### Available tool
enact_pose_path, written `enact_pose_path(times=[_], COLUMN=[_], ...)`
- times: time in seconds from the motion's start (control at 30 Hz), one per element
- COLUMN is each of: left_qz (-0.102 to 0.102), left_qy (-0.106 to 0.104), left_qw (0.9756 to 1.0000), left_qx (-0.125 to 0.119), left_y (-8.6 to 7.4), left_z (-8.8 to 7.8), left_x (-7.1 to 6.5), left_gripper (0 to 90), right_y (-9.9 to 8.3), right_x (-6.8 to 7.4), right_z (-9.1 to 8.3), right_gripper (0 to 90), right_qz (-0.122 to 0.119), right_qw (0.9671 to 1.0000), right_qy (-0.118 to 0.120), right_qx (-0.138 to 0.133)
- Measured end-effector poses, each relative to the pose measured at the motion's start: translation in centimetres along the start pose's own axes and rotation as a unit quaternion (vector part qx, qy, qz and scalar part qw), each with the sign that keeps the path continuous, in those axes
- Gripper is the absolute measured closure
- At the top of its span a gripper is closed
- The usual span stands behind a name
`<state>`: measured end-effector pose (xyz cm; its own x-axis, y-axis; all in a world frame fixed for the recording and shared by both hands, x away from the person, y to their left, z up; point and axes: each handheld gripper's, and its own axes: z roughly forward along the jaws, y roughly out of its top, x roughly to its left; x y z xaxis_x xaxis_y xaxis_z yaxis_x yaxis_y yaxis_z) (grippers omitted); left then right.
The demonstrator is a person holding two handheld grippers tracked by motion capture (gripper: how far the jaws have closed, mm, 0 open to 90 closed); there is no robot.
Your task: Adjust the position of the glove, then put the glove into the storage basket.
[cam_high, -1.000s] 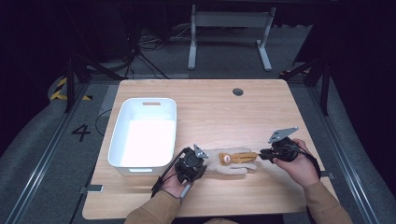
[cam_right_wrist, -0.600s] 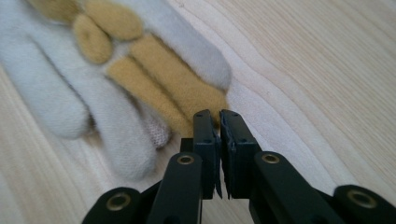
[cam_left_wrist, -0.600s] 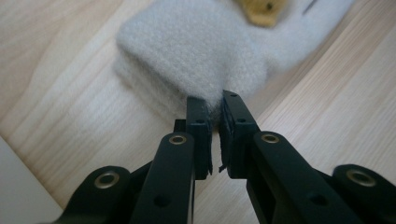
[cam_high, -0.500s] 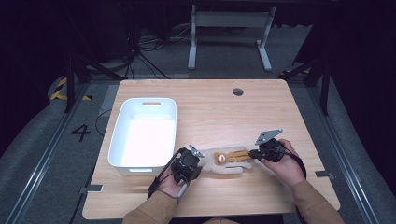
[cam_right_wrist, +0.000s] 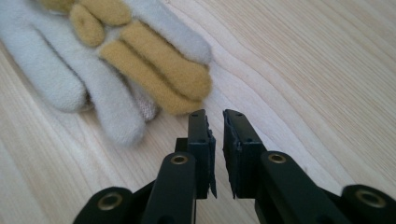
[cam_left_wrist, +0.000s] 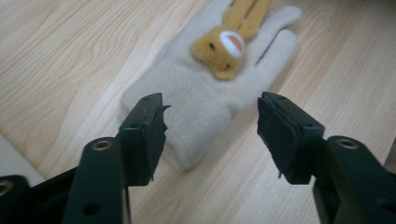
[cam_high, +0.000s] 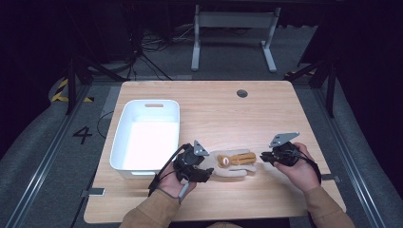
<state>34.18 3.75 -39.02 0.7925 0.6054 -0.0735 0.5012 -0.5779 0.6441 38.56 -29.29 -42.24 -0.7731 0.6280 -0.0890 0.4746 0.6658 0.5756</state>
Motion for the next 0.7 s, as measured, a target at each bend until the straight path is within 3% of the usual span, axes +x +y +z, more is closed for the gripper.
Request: enact_pose_path(times=[0.1, 0.27, 0.43, 0.53, 0.7], left_qz=[0.003, 0.022, 0.057, 0.07, 0.082], left_qy=[-0.021, -0.05, -0.053, -0.038, -0.048], left_qw=[0.9998, 0.9985, 0.9968, 0.9963, 0.9944], left_qx=[-0.006, 0.009, 0.021, 0.031, 0.045], left_y=[0.7, 1.9, 2.8, 3.3, 3.8], left_z=[0.1, 0.9, 1.4, 1.8, 2.6], left_x=[0.3, 0.6, 0.7, 0.7, 0.6], left_gripper=[37.1, 28.2, 23.0, 18.3, 16.6], right_y=[-0.5, -1.1, -1.7, -2.0, -2.6], right_x=[-0.2, -0.4, -0.4, -0.4, -0.3], right_z=[-0.9, -1.9, -2.5, -2.8, -3.3], right_gripper=[78.5, 75.9, 73.5, 71.9, 70.1], right_qz=[0.01, 0.02, 0.024, 0.026, 0.035], right_qw=[0.9999, 0.9996, 0.9994, 0.9993, 0.9989], right_qy=[-0.004, -0.009, -0.009, -0.01, -0.01], right_qx=[-0.009, -0.019, -0.024, -0.026, -0.03])
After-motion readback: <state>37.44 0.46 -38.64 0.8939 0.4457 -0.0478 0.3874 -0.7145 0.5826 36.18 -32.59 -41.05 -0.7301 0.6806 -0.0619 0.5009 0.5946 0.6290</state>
